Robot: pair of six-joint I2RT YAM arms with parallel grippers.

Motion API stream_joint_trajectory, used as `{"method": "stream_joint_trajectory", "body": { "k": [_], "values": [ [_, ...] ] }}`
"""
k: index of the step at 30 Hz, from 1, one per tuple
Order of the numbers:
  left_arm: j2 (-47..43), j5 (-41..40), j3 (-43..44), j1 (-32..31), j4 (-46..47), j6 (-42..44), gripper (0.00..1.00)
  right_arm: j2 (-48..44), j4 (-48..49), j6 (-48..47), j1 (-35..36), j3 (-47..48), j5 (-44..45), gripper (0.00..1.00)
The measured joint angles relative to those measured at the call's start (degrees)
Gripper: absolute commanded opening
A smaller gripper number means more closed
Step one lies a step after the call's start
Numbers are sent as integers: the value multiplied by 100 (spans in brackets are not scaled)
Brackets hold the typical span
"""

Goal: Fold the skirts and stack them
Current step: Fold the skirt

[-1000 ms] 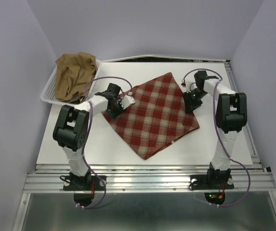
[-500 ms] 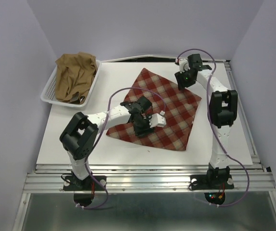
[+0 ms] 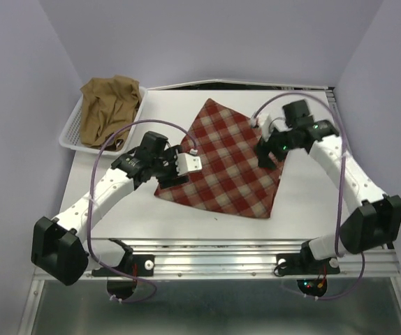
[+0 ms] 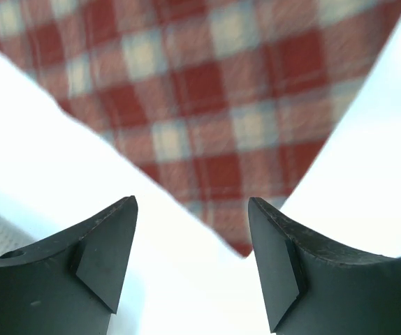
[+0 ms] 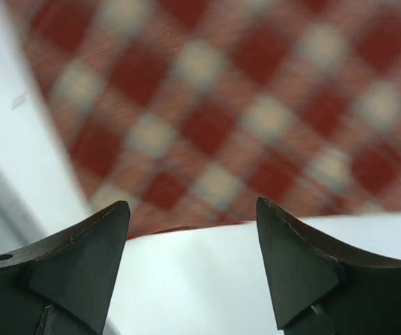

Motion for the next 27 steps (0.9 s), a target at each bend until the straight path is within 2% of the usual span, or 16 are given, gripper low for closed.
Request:
{"method": "stream_joint_trajectory", "body": {
  "k": [3,7,8,15,27],
  "values": [
    [101,-229,-391,490,33,535,76,-704,-280,-168,1451,-1220,223,74],
    [424,-319,-841,828,44,1075,76,-793,-542,-186,2876,-2382,662,69],
    [463,-328,-894,883,48,1172,75,-776,-638,-186,3023,-2531,769,69],
    [667,-210,-927,1204,289,1646,76,-798,-750,-118,3130,-3012,1460,70],
    [649,210,-1128,1204,723,2273,78,-761,-13,125,3407,-3807,2260,68]
  ]
}}
